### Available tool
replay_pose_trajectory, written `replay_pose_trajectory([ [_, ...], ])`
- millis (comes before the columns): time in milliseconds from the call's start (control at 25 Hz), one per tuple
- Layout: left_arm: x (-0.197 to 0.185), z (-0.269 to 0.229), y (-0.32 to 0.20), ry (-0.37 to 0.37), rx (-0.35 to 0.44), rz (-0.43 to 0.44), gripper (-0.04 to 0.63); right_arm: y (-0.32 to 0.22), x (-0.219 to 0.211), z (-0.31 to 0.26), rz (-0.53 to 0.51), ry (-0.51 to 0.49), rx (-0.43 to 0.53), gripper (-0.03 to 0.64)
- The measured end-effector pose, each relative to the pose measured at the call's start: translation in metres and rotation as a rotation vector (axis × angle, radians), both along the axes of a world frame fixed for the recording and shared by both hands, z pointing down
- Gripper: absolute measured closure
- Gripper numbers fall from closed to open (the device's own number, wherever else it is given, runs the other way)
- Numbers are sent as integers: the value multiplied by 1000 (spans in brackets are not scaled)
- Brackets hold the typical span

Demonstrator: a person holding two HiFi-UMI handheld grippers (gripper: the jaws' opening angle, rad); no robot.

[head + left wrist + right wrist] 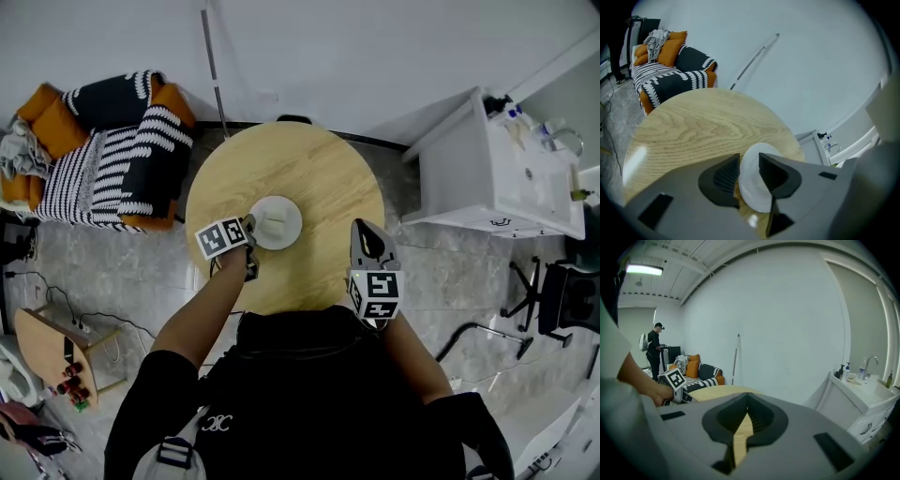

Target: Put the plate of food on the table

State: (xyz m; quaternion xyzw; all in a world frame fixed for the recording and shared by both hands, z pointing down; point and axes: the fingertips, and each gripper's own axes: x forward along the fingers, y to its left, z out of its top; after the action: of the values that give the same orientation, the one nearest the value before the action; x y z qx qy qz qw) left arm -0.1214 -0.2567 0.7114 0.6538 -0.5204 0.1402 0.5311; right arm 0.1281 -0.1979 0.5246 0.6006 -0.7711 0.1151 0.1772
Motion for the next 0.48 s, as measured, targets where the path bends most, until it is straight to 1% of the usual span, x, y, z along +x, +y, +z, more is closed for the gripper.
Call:
replay_pose_trajectory([
  [120,-3,-8,5,11,22,9,462,-3,-4,0,-22,-9,4,609],
  [160,-5,-9,7,12,27,9,473,-5,-6,0,-31,-12,5,609],
  [240,-12,-13,12,-1,41,1,587,-7,-12,-1,-52,-17,6,609],
  [320,-18,-17,17,-11,57,7,588,-8,-18,-1,-74,-21,6,609],
  [400,-19,-21,21,-12,78,36,588,-11,-25,0,-96,-26,5,609],
  [480,-17,-28,24,-27,128,80,588,-13,-31,1,-116,-36,2,609],
])
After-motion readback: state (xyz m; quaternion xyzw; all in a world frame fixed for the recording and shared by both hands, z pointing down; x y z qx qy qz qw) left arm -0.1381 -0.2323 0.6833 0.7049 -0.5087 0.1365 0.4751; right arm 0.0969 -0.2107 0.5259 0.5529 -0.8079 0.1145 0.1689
